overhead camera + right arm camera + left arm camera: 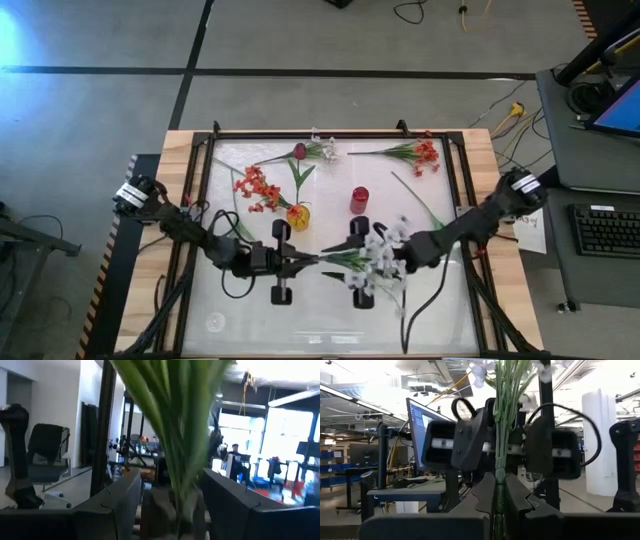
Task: Sort flowers into vase by color
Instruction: Put the left white flowers into the red flower vase
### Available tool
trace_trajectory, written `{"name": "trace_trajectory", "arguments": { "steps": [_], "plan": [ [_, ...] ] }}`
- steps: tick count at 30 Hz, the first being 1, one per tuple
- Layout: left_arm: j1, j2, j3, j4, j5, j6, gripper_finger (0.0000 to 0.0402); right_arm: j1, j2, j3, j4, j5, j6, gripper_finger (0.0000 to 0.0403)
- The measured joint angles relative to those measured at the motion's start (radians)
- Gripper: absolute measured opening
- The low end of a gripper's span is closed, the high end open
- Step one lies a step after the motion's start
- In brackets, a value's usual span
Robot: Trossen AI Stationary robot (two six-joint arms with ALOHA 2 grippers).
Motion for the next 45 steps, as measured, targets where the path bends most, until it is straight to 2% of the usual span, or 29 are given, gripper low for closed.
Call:
{"name": "trace_trajectory", "arguments": {
  "steps": [4,7,10,12,15,18,21,24,27,29,36,38,41,45],
  "plan": [
    [0.000,0.000,-0.001,-0.001,-0.026,0.000,0.0000,-0.011,0.019,0.034,0.001,-0.004,-0.015,0.0176],
    [0.000,0.000,-0.003,-0.001,-0.026,0.000,0.0000,-0.011,0.018,0.038,0.000,-0.004,-0.027,0.0120],
    [-0.001,0.000,-0.003,-0.002,-0.036,-0.016,0.0000,-0.011,0.015,0.037,-0.003,0.001,-0.028,0.0047],
    [-0.001,0.000,-0.003,-0.005,-0.040,-0.021,0.0003,-0.011,0.013,0.040,-0.021,0.003,-0.027,0.0022],
    [-0.002,0.000,-0.004,-0.017,-0.043,-0.042,0.0024,-0.011,0.001,0.051,-0.079,0.005,-0.009,0.0022],
    [-0.002,-0.017,-0.004,-0.086,-0.057,-0.097,0.0061,-0.010,-0.044,0.063,-0.233,0.059,0.026,0.0022],
    [-0.002,-0.046,0.005,-0.219,-0.059,-0.148,0.0105,-0.017,-0.121,0.090,-0.458,0.113,0.090,0.0022],
    [-0.002,-0.076,0.019,-0.380,-0.057,-0.200,0.0141,-0.049,-0.212,0.142,-0.765,0.124,0.225,0.0022],
    [-0.003,-0.113,0.043,-0.550,-0.055,-0.264,0.0164,-0.105,-0.286,0.187,-1.046,0.129,0.352,0.0022],
    [-0.003,-0.141,0.067,-0.676,-0.053,-0.305,0.0172,-0.154,-0.325,0.191,-1.150,0.131,0.377,0.0022],
    [-0.003,-0.226,0.222,-1.172,-0.052,-0.431,0.0166,-0.387,-0.407,0.123,-1.228,0.125,0.378,0.0022],
    [-0.006,-0.238,0.263,-1.277,-0.052,-0.450,0.0163,-0.448,-0.419,0.087,-1.226,0.093,0.380,0.0022],
    [-0.012,-0.255,0.296,-1.348,-0.059,-0.458,0.0159,-0.520,-0.427,0.035,-1.196,0.002,0.412,0.0022],
    [-0.019,-0.282,0.294,-1.346,-0.068,-0.444,0.0154,-0.562,-0.429,-0.027,-1.175,-0.008,0.420,0.0022]
  ]
}}
